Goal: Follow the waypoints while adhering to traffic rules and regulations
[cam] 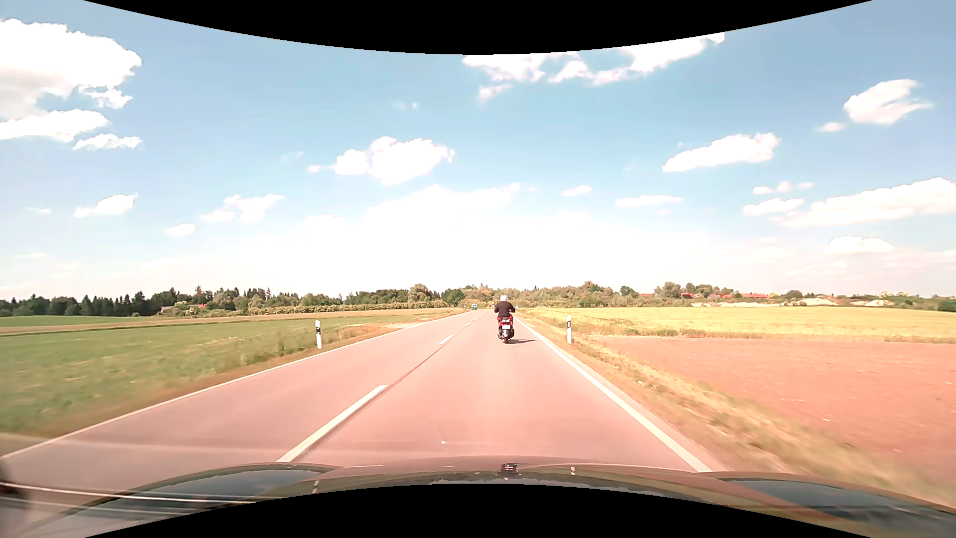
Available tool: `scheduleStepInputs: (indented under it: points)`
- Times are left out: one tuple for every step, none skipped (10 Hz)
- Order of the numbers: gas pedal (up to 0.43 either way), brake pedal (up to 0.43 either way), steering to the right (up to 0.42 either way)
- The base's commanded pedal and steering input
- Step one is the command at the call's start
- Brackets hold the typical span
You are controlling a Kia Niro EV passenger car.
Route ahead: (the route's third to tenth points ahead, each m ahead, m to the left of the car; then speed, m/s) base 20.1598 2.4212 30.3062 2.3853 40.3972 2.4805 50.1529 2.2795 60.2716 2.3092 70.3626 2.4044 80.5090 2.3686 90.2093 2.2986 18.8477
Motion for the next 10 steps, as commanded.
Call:
scheduleStepInputs:
  points:
    - [0.197,0.012,-0.005]
    - [0.197,0.012,-0.005]
    - [0.197,0.012,-0.005]
    - [0.197,0.012,-0.005]
    - [0.189,0.012,-0.005]
    - [0.150,0.012,-0.005]
    - [0.118,0.012,-0.005]
    - [0.110,0.012,-0.004]
    - [0.110,0.012,-0.003]
    - [0.110,0.012,-0.003]
